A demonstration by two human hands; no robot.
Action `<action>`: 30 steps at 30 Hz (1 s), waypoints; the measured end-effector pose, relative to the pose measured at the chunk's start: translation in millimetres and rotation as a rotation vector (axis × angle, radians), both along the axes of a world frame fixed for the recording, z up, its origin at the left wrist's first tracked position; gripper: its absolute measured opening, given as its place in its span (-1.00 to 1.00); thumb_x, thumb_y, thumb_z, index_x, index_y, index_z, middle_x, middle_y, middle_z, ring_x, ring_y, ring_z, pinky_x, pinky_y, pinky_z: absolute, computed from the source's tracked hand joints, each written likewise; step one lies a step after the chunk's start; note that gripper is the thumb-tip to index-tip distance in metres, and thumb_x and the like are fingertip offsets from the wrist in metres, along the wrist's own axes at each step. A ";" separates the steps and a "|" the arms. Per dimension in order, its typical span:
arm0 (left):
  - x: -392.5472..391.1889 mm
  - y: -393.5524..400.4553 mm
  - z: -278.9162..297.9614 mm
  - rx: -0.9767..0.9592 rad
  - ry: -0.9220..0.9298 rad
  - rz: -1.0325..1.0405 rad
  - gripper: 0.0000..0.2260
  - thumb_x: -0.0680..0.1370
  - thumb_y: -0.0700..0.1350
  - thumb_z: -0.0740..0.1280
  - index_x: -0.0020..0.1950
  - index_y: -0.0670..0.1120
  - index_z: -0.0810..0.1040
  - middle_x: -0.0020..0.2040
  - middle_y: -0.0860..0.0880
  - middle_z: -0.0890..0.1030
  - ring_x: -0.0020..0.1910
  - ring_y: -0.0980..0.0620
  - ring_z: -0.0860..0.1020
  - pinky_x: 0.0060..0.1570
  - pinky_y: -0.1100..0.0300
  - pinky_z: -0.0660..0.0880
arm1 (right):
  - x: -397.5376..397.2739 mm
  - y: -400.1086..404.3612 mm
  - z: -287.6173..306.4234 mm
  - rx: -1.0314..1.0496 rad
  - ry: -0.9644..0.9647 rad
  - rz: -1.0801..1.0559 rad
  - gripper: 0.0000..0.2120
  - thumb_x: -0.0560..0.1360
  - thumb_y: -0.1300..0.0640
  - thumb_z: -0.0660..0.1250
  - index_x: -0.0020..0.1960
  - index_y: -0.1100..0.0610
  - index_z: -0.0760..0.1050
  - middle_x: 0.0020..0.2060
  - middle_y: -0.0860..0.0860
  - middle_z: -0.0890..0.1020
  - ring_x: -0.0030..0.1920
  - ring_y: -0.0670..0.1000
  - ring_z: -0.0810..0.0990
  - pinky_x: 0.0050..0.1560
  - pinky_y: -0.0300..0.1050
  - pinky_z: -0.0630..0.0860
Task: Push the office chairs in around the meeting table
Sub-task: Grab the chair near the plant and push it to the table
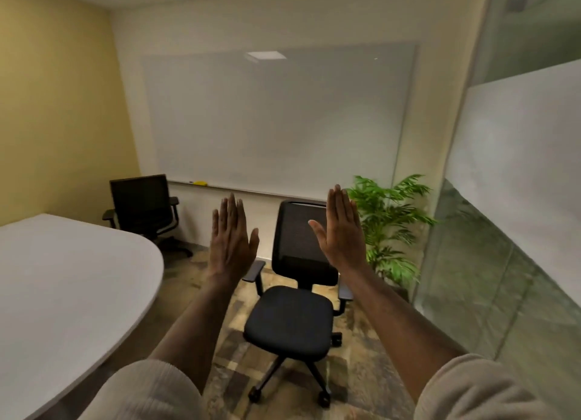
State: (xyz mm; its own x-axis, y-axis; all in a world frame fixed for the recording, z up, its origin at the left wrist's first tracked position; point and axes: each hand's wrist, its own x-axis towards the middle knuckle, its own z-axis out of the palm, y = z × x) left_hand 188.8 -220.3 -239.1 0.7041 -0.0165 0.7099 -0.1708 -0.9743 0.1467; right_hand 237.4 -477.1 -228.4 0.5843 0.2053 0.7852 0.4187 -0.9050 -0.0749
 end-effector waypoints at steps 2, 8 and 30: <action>21.1 -25.2 -10.5 -0.003 0.024 -0.023 -0.34 0.64 0.11 -0.07 0.61 -0.27 -0.08 0.63 -0.25 -0.11 0.62 -0.19 -0.12 0.58 -0.15 -0.06 | 14.2 -21.8 -11.4 -0.004 0.027 -0.026 -0.21 0.66 -0.23 0.11 0.63 0.23 -0.13 0.64 0.18 -0.03 0.63 0.11 -0.11 0.62 0.12 0.00; 110.0 -105.2 -40.2 0.023 0.093 -0.063 -0.34 0.63 0.12 -0.09 0.61 -0.25 -0.12 0.63 -0.24 -0.16 0.62 -0.16 -0.18 0.58 -0.12 -0.10 | 88.0 -87.1 -33.4 -0.035 0.079 -0.091 -0.21 0.66 -0.27 0.00 0.63 0.24 -0.15 0.63 0.19 -0.06 0.63 0.12 -0.13 0.62 0.09 -0.07; 471.0 -301.7 -83.7 0.093 0.210 -0.060 -0.36 0.68 0.10 -0.01 0.61 -0.24 -0.14 0.63 -0.26 -0.17 0.61 -0.17 -0.19 0.58 -0.13 -0.13 | 418.3 -249.4 -69.7 -0.197 0.233 -0.068 -0.28 0.70 -0.19 -0.02 0.62 0.26 -0.18 0.62 0.21 -0.11 0.63 0.13 -0.16 0.62 0.12 -0.09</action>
State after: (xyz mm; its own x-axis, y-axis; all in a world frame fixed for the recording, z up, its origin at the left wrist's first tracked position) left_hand 659.8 -522.0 -322.8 0.8321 -0.1214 0.5412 -0.2041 -0.9743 0.0953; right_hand 655.6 -726.4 -298.1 0.7615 0.2942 0.5776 0.3486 -0.9371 0.0178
